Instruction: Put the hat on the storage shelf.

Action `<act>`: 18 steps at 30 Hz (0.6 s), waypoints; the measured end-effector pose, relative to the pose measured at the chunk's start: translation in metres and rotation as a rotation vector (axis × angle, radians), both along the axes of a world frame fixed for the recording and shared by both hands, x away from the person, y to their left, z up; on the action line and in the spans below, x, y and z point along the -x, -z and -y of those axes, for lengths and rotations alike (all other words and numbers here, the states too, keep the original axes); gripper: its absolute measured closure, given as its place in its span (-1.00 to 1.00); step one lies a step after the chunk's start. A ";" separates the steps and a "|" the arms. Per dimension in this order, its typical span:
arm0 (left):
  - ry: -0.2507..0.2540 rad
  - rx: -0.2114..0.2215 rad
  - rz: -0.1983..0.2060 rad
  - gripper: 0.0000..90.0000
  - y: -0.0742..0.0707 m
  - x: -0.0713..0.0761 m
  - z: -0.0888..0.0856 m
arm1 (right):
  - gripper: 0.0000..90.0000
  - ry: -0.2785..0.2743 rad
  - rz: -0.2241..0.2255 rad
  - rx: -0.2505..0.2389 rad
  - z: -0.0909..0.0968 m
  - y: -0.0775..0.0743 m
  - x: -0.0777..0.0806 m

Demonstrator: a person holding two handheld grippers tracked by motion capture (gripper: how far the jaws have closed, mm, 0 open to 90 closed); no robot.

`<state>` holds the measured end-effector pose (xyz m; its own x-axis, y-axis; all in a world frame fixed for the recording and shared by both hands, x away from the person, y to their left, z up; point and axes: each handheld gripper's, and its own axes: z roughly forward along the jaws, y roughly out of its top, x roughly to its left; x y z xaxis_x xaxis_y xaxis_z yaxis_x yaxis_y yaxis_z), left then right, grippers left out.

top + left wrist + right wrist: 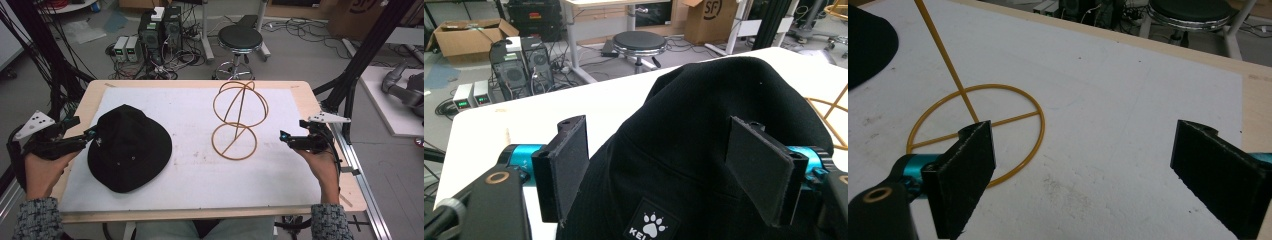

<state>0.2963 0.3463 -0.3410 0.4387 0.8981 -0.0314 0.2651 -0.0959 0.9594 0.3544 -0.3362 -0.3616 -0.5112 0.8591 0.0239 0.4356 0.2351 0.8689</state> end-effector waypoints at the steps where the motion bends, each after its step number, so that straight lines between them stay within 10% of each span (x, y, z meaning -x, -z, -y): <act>1: -0.003 0.000 0.002 -0.42 -0.001 0.000 0.000 | -0.77 0.000 0.000 0.000 0.000 0.000 0.000; 18: 0.017 0.015 0.010 -0.42 -0.003 0.003 0.002 | -0.77 -0.007 -0.006 0.002 -0.003 0.001 -0.002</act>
<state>0.2937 0.3443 -0.3382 0.4545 0.8898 -0.0408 0.2540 -0.0856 0.9634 0.3564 -0.3334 -0.3628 -0.5173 0.8554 0.0259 0.4395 0.2396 0.8657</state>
